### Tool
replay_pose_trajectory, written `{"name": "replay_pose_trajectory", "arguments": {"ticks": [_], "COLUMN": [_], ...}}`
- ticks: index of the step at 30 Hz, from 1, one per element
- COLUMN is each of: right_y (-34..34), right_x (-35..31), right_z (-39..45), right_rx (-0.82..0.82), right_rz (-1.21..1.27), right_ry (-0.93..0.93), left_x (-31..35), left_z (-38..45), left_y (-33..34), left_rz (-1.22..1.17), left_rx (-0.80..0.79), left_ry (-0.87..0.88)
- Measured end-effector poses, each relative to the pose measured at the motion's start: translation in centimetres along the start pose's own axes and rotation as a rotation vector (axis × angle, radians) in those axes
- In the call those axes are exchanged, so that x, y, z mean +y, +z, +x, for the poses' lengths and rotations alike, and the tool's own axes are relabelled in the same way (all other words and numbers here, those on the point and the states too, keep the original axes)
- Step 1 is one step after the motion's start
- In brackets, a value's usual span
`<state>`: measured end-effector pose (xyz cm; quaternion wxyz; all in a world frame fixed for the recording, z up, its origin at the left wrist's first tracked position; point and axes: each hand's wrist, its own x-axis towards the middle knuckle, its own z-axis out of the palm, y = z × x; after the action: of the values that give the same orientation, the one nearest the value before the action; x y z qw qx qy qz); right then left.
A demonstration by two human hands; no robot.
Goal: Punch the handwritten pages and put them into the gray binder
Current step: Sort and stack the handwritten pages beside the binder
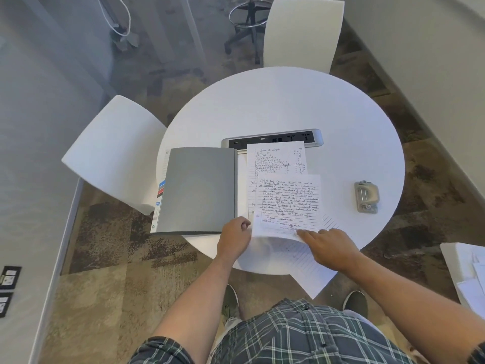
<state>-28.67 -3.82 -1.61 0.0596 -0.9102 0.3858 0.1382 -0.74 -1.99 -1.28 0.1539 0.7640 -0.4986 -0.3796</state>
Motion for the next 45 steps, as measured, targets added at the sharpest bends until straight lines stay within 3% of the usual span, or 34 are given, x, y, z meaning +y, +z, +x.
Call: {"name": "replay_pose_trajectory", "arguments": {"ticks": [3,10,16,27,36,45], "right_y": [-0.5,-2.0,-0.6,1.0,0.7,0.5], "right_x": [0.4,-0.5,-0.2,1.7,3.7,3.6], "right_z": [0.0,0.7,1.6,1.0,1.3,1.8], "right_rx": [-0.020,-0.053,-0.084,-0.024,-0.151,-0.184], "right_rz": [0.094,0.099,0.093,0.203,0.320,0.342], "right_ry": [0.136,0.264,0.272,0.220,0.324,0.396], "left_x": [0.4,1.9,3.3,5.5,5.7,4.8], "left_z": [0.7,3.0,5.0,7.6,9.3,9.5], "left_y": [-0.8,0.1,1.9,2.7,2.5,1.0], "left_rz": [-0.080,0.088,0.275,0.296,0.052,-0.254], "left_rx": [0.089,0.133,0.155,0.192,0.145,0.140], "left_ry": [-0.048,-0.012,-0.084,-0.268,-0.361,-0.249]}}
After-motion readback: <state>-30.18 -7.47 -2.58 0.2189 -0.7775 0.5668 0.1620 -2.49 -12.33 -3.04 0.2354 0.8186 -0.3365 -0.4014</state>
